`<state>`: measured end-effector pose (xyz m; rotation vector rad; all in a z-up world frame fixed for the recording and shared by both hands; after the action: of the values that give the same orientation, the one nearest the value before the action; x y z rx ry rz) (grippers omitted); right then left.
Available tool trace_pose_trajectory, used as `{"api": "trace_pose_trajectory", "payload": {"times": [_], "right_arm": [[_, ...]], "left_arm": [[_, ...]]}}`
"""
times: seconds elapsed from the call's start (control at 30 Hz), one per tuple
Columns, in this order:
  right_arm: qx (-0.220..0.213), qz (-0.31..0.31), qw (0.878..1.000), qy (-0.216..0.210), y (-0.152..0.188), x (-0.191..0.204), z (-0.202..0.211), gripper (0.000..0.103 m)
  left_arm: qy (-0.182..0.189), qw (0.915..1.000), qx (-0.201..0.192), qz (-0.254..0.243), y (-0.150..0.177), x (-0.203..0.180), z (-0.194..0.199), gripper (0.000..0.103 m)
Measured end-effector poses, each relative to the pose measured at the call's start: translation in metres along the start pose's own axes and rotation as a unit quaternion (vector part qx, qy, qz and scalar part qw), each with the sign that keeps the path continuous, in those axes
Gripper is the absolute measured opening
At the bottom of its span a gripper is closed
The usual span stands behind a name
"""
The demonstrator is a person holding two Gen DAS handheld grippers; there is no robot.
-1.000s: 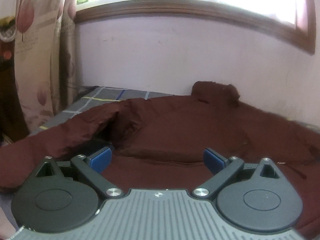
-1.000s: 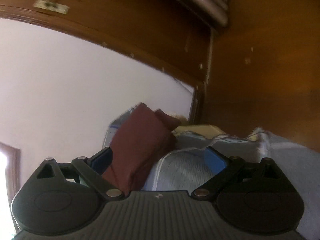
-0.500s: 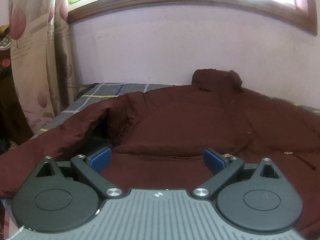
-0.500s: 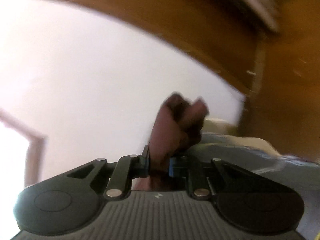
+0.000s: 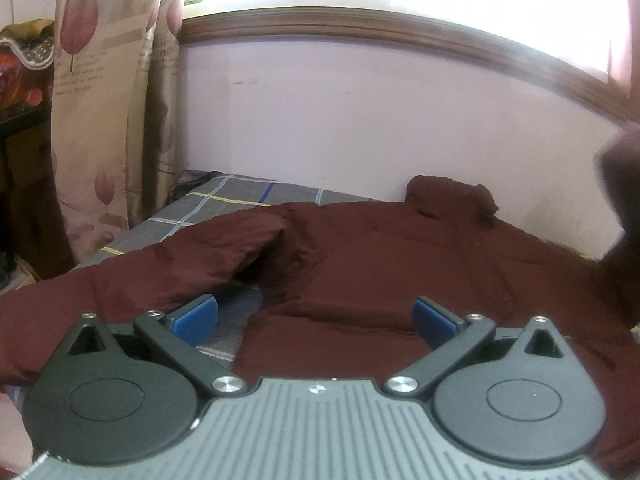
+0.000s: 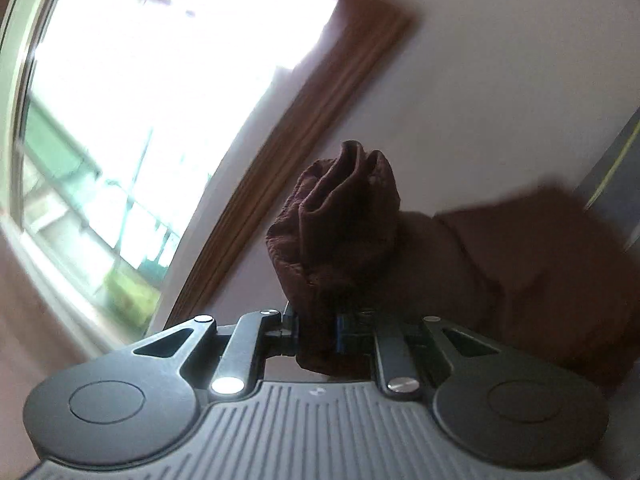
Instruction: Fold large clothes
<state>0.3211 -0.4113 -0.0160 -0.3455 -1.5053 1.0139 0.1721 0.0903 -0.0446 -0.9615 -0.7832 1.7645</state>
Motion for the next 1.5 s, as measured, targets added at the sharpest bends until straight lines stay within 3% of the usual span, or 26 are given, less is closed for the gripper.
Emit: {"api": "trace_pose_trajectory", "payload": {"times": [0.13,0.27,0.4,0.57,0.73,0.83,0.9,0.97,1.03,1.07,1.17,1.27,1.37,1.5], "right_arm": [[0.065,0.002,0.997,-0.028,0.079,0.048,-0.077,0.015],[0.138,0.048,0.989,-0.010,0.165,0.073,-0.139,0.015],[0.188,0.108,0.976,0.006,0.235,0.089,-0.164,0.015],[0.233,0.211,0.949,0.025,0.279,0.087,-0.182,0.015],[0.251,0.350,0.900,0.061,0.298,0.092,-0.181,0.019],[0.242,0.400,0.881,0.069,0.307,0.102,-0.175,0.029],[0.240,0.411,0.875,0.083,0.308,0.104,-0.173,0.045],[0.221,0.409,0.880,0.100,0.301,0.115,-0.159,0.061],[0.165,0.416,0.891,0.073,0.290,0.140,-0.124,0.085],[0.148,0.432,0.887,0.072,0.286,0.148,-0.109,0.097],[0.136,0.489,0.857,0.092,0.299,0.156,-0.084,0.098],[0.162,0.508,0.840,0.098,0.312,0.154,-0.075,0.098],[0.172,0.502,0.842,0.098,0.320,0.150,-0.076,0.098],[0.181,0.478,0.854,0.096,0.322,0.142,-0.082,0.100]], "left_arm": [[0.008,0.9999,0.013,0.006,0.003,0.014,-0.006,0.103],[0.016,0.9993,0.028,0.019,0.008,0.028,-0.012,0.103],[0.013,0.9994,0.029,0.014,0.014,0.039,-0.018,0.103],[0.016,0.9985,0.043,0.031,0.023,0.052,-0.024,0.102],[0.045,0.9910,0.048,0.117,0.019,0.079,-0.014,0.102],[0.046,0.9837,0.028,0.171,0.013,0.105,-0.001,0.103],[0.036,0.9794,0.023,0.197,0.010,0.126,0.005,0.103],[0.029,0.9715,0.011,0.235,0.010,0.152,0.012,0.103],[0.017,0.9628,0.003,0.270,0.010,0.176,0.015,0.103],[0.017,0.9590,0.007,0.283,0.011,0.185,0.014,0.102],[0.014,0.9466,0.028,0.321,0.016,0.209,0.007,0.102],[0.023,0.9263,0.044,0.374,0.025,0.228,0.005,0.101],[0.023,0.9000,0.033,0.434,0.034,0.254,0.006,0.100],[0.029,0.8863,0.002,0.462,0.024,0.279,0.004,0.097]]}}
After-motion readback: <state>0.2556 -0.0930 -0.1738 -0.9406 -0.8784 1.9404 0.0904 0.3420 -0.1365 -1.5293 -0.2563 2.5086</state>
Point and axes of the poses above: each gripper's, at about its wrist camera, not at the fingertips, and z roughly against the way its jaws point, x to its left, y to its underside, the point moved 9 cm from there along -z, roughly the way its jaws point, and after that the axes turned 15 degrees about z, right-handed, at the moved point
